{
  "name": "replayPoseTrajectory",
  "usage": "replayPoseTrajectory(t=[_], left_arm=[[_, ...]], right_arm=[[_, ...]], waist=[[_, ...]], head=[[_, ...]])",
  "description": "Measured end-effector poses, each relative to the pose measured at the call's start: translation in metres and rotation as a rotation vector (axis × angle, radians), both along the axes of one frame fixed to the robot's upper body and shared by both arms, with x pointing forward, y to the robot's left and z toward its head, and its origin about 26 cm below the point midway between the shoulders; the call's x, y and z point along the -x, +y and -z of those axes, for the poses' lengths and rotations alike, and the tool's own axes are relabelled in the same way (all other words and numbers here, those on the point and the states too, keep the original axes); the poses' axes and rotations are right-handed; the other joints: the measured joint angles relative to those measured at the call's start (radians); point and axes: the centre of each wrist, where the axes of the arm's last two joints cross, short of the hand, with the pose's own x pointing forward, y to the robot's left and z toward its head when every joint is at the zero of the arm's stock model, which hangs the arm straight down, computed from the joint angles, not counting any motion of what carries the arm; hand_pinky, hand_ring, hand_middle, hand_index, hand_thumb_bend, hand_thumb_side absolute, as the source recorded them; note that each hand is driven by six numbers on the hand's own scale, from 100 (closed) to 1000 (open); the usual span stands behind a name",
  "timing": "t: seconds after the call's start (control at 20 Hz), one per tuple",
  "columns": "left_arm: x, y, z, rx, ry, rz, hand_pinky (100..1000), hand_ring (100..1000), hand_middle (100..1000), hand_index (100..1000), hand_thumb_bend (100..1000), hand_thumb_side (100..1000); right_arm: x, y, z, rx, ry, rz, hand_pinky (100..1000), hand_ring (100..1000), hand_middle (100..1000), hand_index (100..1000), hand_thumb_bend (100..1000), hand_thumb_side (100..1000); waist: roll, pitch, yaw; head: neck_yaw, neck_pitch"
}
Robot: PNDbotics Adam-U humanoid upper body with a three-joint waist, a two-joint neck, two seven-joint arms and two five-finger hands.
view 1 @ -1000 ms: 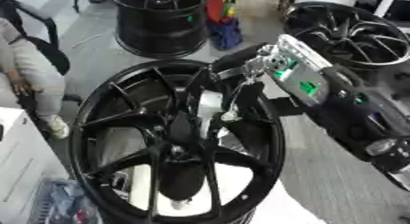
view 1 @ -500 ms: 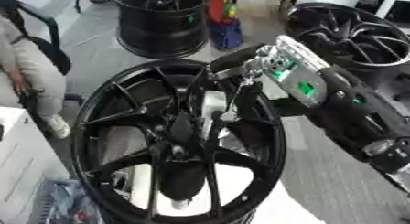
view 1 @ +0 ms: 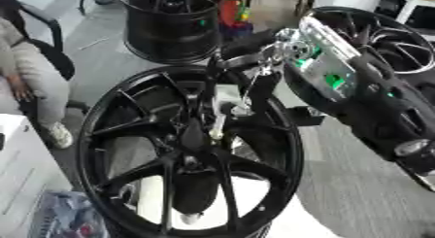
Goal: Pull the pin out of the wheel hub.
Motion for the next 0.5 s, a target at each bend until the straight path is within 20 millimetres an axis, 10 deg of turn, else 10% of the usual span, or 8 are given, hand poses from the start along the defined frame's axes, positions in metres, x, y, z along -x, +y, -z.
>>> replayPoseTrajectory(t=[0.5], left_arm=[[0.004, 0.009, 0.001, -0.019, 0.015, -0.027, 583, 570, 662, 747, 596, 235]], right_arm=[[0.03, -0.033, -0.043, -0.045, -0.085, -0.001, 386, 476, 546, 713, 154, 245]], waist=[[-0.02, -0.029, -0.05]], head=[[0.027, 0.009]])
